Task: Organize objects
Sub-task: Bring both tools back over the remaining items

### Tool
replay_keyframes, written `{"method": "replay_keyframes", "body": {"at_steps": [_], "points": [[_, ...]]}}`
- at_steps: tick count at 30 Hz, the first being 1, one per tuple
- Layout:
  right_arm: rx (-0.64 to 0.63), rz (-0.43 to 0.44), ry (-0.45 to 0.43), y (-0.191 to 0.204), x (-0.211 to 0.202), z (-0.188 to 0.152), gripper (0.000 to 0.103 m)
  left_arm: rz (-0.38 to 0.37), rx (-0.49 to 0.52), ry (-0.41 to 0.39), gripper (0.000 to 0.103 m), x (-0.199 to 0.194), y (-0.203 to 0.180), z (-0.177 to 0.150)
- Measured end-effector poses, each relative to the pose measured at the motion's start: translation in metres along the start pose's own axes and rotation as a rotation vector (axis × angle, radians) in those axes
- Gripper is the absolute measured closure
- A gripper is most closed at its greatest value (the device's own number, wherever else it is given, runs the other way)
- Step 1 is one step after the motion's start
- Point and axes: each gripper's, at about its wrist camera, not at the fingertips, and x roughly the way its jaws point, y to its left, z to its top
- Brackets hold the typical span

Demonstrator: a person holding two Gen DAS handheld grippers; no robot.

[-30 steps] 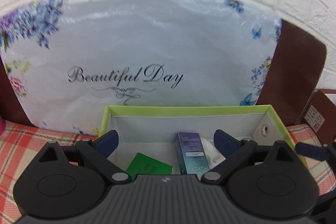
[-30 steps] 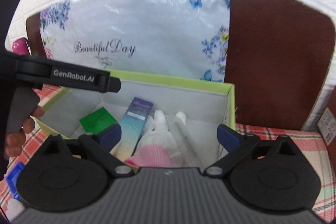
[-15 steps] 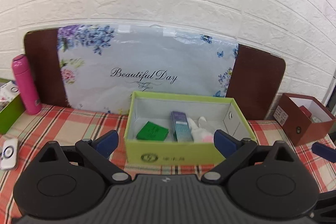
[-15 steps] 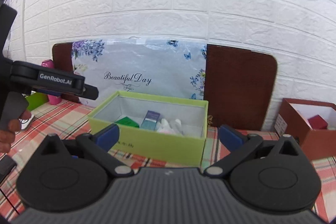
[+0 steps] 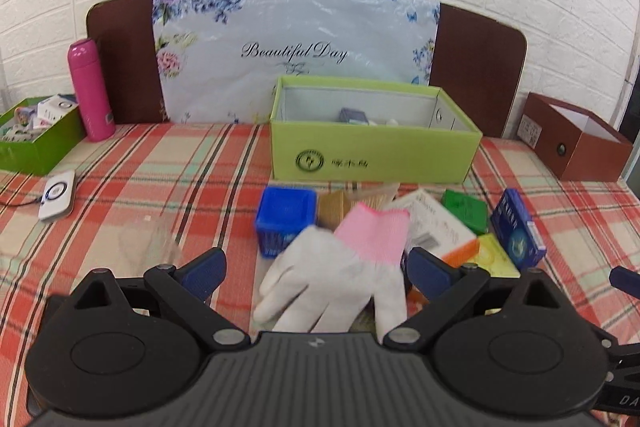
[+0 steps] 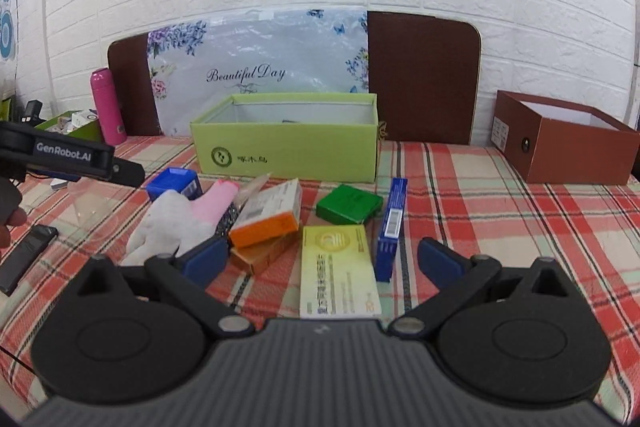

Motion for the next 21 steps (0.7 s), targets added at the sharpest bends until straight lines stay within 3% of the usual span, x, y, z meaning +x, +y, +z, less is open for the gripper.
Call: {"method": "replay_keyframes", "body": {"at_steps": [11, 19, 21], "points": [[0.017, -0.021, 0.060, 0.006, 0.005, -0.043, 0.000, -0.029, 0.020, 0.072, 0.003, 0.005, 0.008, -0.045], [0.035, -0.021, 0.117, -0.001, 0.021, -0.053, 0.000, -0.085, 0.022, 0.063, 0.003, 0.007, 0.011, -0.053], [0.041, -0.030, 0.134, -0.004, 0.026, -0.055, 0.005, -0.091, 0.026, 0.055, 0.003, 0.010, 0.011, -0.053]]}}
